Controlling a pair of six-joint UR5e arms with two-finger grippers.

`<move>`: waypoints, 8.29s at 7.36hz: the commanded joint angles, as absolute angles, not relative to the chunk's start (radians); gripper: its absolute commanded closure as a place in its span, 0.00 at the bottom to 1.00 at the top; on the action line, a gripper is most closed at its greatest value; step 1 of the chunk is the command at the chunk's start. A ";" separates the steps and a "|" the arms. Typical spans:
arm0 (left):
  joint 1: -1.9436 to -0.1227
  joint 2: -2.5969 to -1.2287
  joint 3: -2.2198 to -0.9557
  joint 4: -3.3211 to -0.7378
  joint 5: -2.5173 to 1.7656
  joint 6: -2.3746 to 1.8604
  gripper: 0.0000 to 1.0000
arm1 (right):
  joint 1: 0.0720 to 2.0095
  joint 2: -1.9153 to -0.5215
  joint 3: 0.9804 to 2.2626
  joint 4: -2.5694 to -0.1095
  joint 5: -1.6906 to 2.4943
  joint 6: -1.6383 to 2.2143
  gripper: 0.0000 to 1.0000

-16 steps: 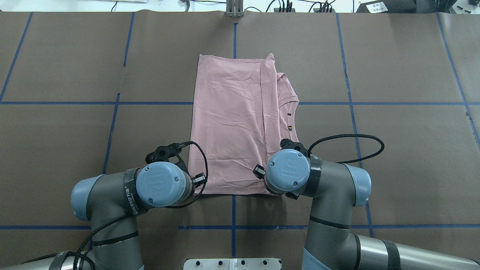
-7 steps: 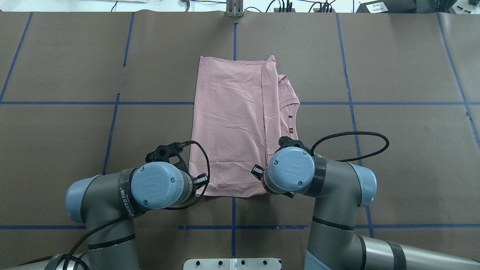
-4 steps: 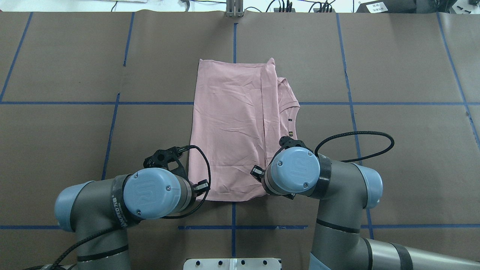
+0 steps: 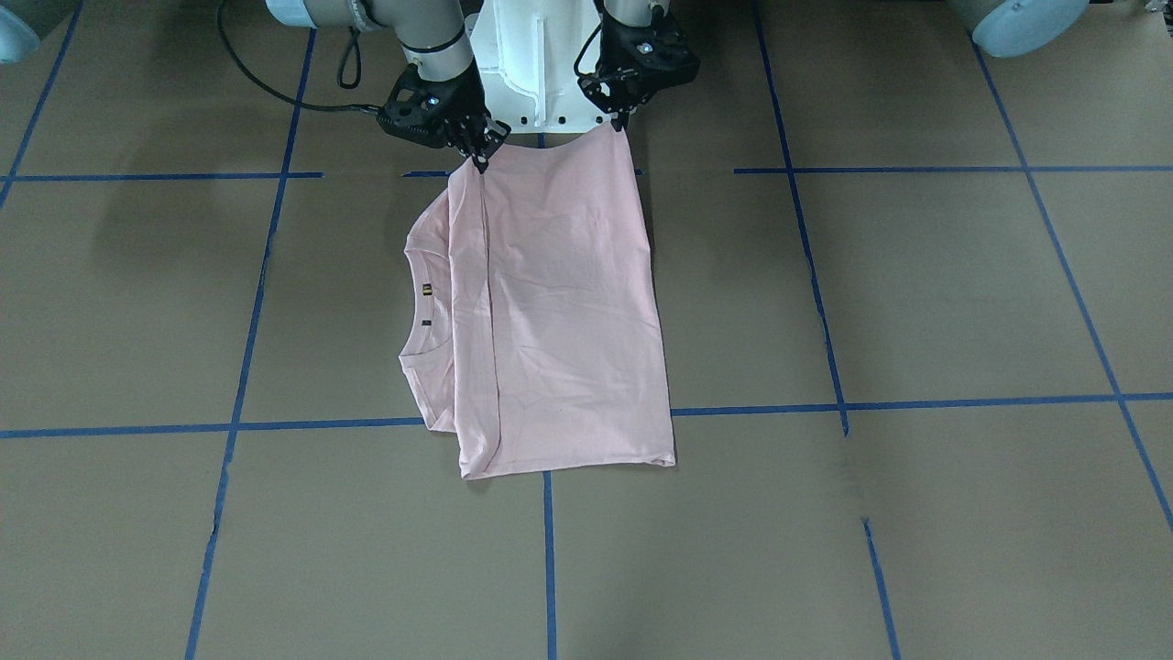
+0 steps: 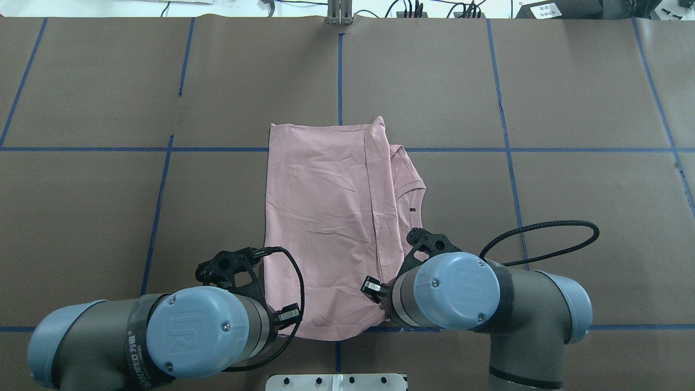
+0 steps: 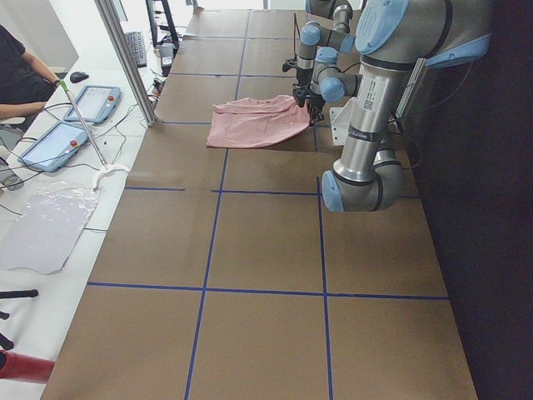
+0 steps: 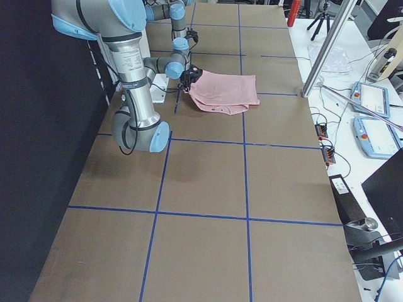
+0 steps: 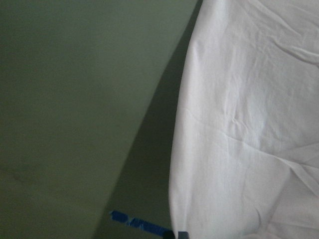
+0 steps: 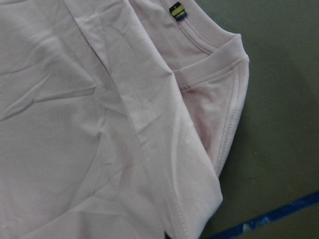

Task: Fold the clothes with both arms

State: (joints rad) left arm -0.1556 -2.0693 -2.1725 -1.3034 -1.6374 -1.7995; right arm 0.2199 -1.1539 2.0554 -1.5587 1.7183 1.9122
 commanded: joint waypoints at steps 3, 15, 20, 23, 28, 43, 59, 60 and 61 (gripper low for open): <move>-0.159 -2.075 -2.188 -1.287 -1.632 -1.792 1.00 | 0.243 -1.167 2.063 -1.523 1.727 1.893 1.00; -0.489 -2.108 -1.849 -1.720 -1.634 -1.730 1.00 | 0.516 -0.984 1.733 -1.307 1.729 1.806 1.00; -0.675 -2.212 -1.542 -1.917 -1.637 -1.556 0.00 | 0.682 -0.724 1.237 -1.109 1.735 1.717 0.00; -0.695 -2.209 -1.548 -1.919 -1.644 -1.534 0.00 | 0.756 -0.719 1.200 -1.109 1.752 1.683 0.00; -0.975 -2.003 -1.759 -1.898 -1.876 -1.101 0.00 | 1.090 -1.011 1.343 -1.121 2.116 1.105 0.00; -1.485 -1.545 -1.642 -1.617 -2.247 0.129 0.00 | 1.529 -1.528 1.568 -1.648 2.451 0.043 0.00; -1.565 -1.546 -1.575 -1.629 -2.338 -0.129 0.00 | 1.532 -1.542 1.554 -1.543 2.450 0.051 0.00; -1.565 -1.546 -1.574 -1.629 -2.338 -0.129 0.00 | 1.532 -1.542 1.554 -1.543 2.450 0.051 0.00; -1.565 -1.546 -1.574 -1.629 -2.338 -0.129 0.00 | 1.532 -1.542 1.554 -1.543 2.450 0.051 0.00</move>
State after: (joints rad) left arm -1.5647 -1.5463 -1.5744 -1.6291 -2.3378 -0.1288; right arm 1.5325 -1.5416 1.5539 -1.5432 2.4497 0.0506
